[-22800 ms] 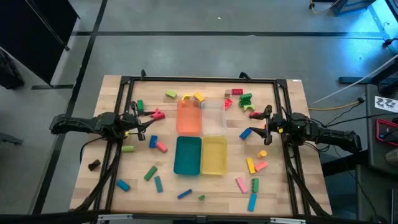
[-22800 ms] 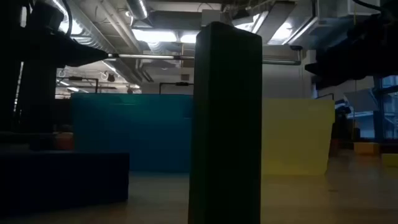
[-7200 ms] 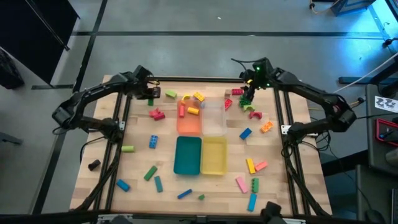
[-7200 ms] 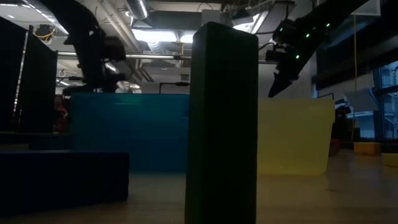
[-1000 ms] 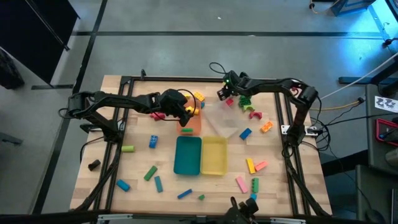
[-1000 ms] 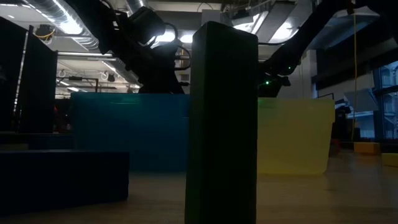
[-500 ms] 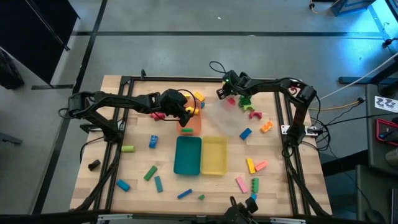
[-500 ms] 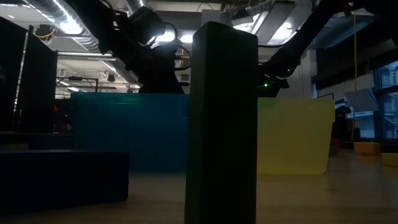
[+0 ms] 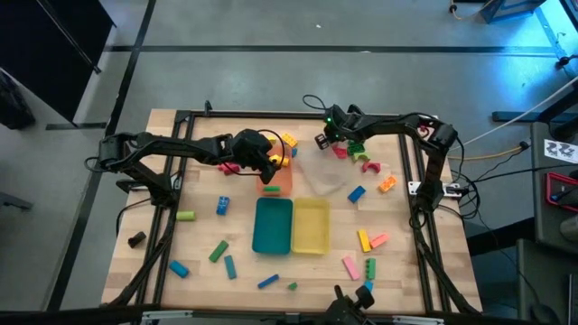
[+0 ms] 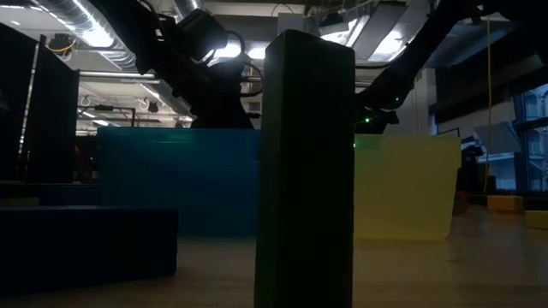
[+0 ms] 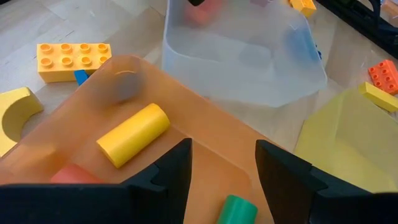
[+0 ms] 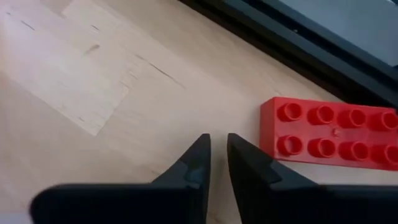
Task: Sort blocks by size
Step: Put the brown arch block into the transparent bin, then adjust the transparent bin
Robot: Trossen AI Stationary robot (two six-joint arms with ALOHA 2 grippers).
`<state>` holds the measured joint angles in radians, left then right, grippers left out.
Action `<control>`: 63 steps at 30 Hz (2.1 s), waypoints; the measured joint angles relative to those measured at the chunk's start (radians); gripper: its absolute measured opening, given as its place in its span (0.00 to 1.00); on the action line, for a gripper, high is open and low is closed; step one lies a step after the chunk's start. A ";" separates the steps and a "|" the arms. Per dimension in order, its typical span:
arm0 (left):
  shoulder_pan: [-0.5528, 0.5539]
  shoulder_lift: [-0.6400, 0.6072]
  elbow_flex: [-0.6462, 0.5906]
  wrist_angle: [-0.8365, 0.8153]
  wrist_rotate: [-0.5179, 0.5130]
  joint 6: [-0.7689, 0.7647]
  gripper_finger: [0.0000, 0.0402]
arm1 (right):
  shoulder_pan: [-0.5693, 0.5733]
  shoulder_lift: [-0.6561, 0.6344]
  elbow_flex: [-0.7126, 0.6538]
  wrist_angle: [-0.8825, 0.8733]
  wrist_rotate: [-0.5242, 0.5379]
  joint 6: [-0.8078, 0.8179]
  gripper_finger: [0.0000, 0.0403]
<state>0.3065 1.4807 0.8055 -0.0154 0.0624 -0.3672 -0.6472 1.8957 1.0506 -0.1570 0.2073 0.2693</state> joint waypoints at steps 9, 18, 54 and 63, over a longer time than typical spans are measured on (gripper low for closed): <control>0.000 0.000 0.000 0.000 0.000 -0.006 0.40 | 0.000 -0.071 0.001 -0.001 0.011 -0.090 0.01; 0.000 0.000 0.000 0.000 0.000 -0.021 0.40 | 0.000 -0.241 0.002 -0.191 0.010 -0.217 0.05; 0.001 -0.003 0.000 0.007 0.001 -0.014 0.40 | 0.368 -0.404 -0.078 -0.704 -0.037 -0.161 0.05; 0.001 -0.003 0.000 0.007 0.001 -0.018 0.40 | 0.388 -0.404 -0.120 -0.558 -0.107 -0.133 0.05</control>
<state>0.3073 1.4773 0.8055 -0.0086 0.0635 -0.3847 -0.2597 1.4914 0.9311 -0.7152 0.1002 0.1364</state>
